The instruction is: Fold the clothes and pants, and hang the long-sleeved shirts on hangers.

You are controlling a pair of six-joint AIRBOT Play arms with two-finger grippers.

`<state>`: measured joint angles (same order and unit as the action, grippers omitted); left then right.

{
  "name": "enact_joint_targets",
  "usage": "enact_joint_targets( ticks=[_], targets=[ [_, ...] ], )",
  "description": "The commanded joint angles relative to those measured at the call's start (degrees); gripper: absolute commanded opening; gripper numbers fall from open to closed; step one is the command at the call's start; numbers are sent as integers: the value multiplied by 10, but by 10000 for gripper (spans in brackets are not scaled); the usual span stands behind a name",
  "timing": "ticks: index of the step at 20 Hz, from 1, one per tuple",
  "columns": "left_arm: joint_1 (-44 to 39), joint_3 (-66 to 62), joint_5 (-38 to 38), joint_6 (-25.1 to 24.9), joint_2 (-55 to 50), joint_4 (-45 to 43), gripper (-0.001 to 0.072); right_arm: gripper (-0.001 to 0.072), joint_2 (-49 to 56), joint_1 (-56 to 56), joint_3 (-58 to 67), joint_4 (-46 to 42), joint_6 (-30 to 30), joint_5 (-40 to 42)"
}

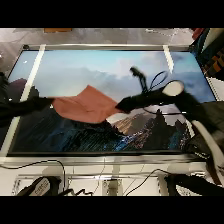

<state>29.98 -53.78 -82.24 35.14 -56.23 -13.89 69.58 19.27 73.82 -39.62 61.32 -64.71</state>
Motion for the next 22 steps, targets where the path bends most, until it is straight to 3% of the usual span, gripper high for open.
enact_joint_targets(
  ticks=[1, 6, 11, 14, 16, 18, 22],
  targets=[
    [0, -92, 73, -5, 154, -21, 23, 24, -97, 0, 60, -8, -1, -2],
    [0, -105, 240, -11, 364, -104, 23, 24, -218, 1, 69, 16, 68, -5],
    [0, -102, 278, -1, 453, -206, 24, 24, -285, 1, 69, 8, 92, 14],
    [0, -39, 267, 6, 427, -189, 24, 24, -253, 1, 45, -87, 205, 15],
    [0, 31, 257, 4, 385, -138, 23, 23, -212, 1, -2, -115, 248, 33],
    [-12, 93, 258, -20, 316, -89, 23, 24, -158, 1, -58, -119, 276, 102],
    [-123, 124, 314, -32, 112, -106, 23, 24, -18, 0, -110, -118, 298, 252]
  ],
)
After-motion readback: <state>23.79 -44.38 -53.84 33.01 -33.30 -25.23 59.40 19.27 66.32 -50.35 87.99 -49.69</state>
